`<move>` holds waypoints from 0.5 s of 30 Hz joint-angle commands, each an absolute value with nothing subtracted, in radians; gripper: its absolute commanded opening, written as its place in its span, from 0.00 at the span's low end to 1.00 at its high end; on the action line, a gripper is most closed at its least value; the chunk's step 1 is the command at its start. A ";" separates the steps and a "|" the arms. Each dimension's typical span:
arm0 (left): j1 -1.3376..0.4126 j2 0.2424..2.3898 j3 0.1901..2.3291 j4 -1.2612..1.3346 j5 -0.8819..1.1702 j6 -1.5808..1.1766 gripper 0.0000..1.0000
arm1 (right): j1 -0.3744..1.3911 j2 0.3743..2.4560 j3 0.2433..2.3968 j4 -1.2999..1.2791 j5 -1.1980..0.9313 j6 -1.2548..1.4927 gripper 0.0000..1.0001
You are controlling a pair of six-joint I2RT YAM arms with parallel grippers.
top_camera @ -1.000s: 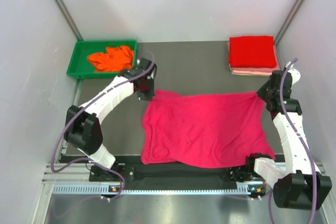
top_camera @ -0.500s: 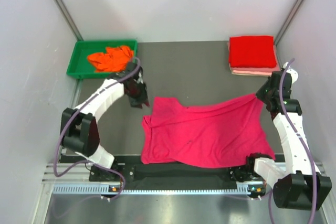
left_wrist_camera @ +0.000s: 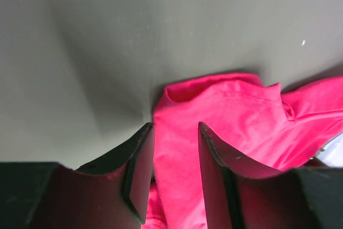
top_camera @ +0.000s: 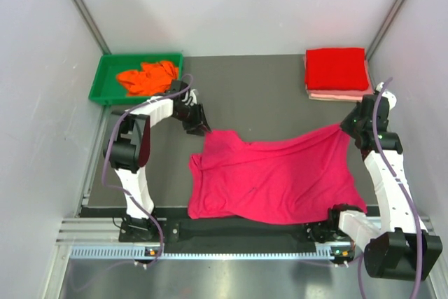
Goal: Fold and stack the t-shirts
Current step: Flatten the tshirt out
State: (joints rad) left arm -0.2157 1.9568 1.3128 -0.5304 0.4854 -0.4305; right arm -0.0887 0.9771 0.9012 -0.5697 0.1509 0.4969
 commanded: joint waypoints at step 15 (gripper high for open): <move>-0.216 2.029 1.310 -0.433 0.462 -0.322 0.27 | -0.103 0.943 0.923 -0.523 0.123 0.500 0.00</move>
